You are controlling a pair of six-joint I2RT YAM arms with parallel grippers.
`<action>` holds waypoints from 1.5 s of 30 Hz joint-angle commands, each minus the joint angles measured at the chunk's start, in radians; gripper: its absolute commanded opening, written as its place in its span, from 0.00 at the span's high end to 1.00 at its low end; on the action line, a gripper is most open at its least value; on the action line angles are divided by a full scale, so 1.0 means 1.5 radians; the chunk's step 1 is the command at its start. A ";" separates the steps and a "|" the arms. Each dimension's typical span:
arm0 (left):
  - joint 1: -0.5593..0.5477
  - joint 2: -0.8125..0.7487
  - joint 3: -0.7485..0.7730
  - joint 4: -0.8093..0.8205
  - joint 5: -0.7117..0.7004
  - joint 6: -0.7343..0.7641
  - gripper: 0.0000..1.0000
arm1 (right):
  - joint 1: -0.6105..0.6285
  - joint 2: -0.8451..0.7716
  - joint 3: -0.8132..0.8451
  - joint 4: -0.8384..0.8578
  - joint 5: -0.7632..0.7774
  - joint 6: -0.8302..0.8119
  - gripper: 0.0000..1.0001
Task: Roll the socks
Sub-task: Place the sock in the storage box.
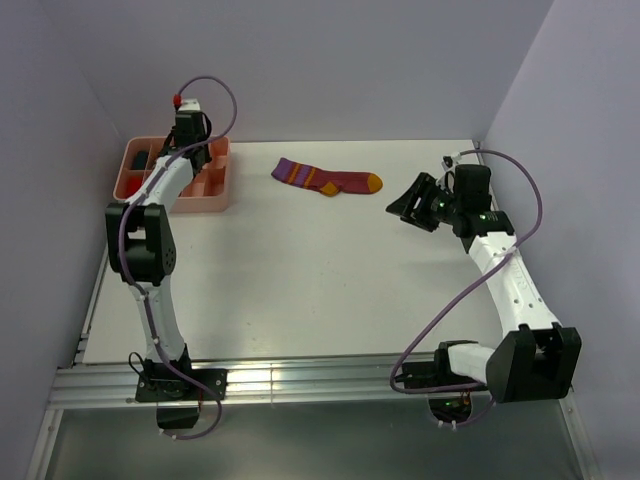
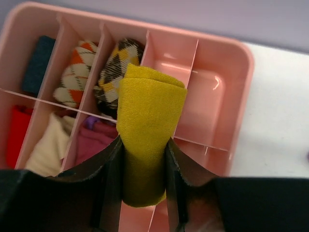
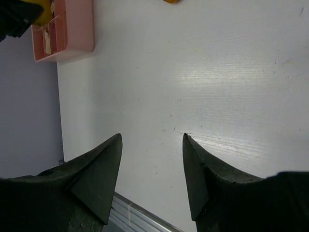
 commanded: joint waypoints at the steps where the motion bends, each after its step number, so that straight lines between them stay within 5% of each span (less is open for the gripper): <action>1: 0.014 0.032 0.046 0.059 0.032 0.042 1.00 | -0.003 -0.046 -0.015 0.032 -0.009 -0.036 0.40; 11: 0.048 0.152 0.103 0.090 0.116 0.022 0.99 | -0.003 -0.083 -0.052 0.024 -0.006 -0.063 0.40; 20: 0.066 0.155 0.101 0.155 0.156 0.022 0.99 | -0.004 -0.085 -0.052 0.001 0.004 -0.066 0.41; 36: 0.066 0.191 0.099 0.066 0.227 -0.029 0.96 | -0.004 -0.047 -0.039 0.024 -0.016 -0.050 0.41; 39: 0.067 0.187 0.085 0.072 0.208 -0.036 0.90 | -0.003 -0.041 -0.041 0.032 -0.024 -0.049 0.41; 41: 0.068 0.191 0.094 0.069 0.188 -0.035 0.69 | -0.003 -0.038 -0.041 0.032 -0.028 -0.050 0.41; 45: 0.068 0.191 0.121 0.060 0.181 -0.027 0.49 | -0.004 -0.035 -0.037 0.031 -0.029 -0.055 0.41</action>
